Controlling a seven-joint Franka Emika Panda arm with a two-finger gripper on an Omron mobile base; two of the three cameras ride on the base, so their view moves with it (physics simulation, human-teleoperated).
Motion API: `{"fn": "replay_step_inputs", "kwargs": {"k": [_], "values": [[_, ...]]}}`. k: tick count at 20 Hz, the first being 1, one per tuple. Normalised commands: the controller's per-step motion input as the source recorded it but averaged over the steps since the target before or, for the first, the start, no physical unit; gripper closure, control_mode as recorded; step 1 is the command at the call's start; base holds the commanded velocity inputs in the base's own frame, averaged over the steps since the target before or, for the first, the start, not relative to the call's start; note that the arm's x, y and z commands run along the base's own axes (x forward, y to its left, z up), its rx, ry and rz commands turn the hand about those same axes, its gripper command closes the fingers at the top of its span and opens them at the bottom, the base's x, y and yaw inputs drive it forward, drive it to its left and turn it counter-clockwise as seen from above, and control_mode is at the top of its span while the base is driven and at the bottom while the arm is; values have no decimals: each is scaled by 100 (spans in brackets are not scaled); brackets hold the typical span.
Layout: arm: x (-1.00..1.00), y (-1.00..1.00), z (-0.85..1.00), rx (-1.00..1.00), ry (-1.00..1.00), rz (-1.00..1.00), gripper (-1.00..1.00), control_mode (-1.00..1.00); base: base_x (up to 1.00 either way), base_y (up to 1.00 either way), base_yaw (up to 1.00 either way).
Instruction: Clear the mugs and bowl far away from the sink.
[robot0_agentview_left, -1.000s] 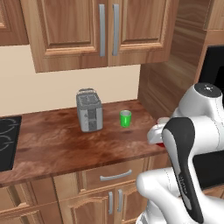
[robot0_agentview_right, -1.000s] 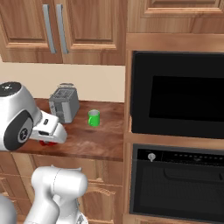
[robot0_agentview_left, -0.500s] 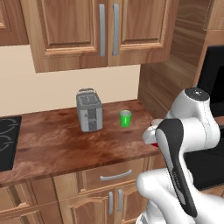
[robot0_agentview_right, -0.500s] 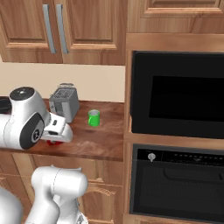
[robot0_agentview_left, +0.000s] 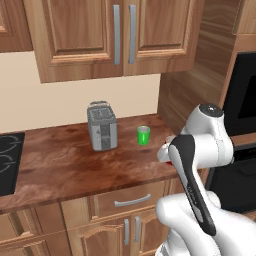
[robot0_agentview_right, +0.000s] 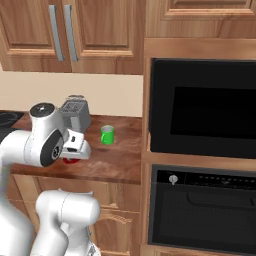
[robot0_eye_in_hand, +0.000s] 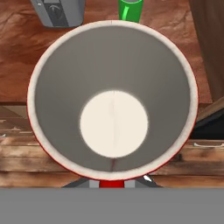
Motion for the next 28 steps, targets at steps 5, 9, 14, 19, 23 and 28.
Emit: {"fn": "replay_step_inputs", "kwargs": {"k": [5,9,14,19,23,28], "values": [[38,0,-31,0,1,3,100,-100,0,0,0],[43,0,-28,0,1,1,100,-100,0,0,0],[39,0,-23,0,0,1,100,-100,0,0,0],[35,0,-24,0,0,1,100,-100,0,0,0],[34,0,-24,0,1,0,100,-100,0,0,0],[34,4,-23,0,3,0,100,-100,0,0,0]]}}
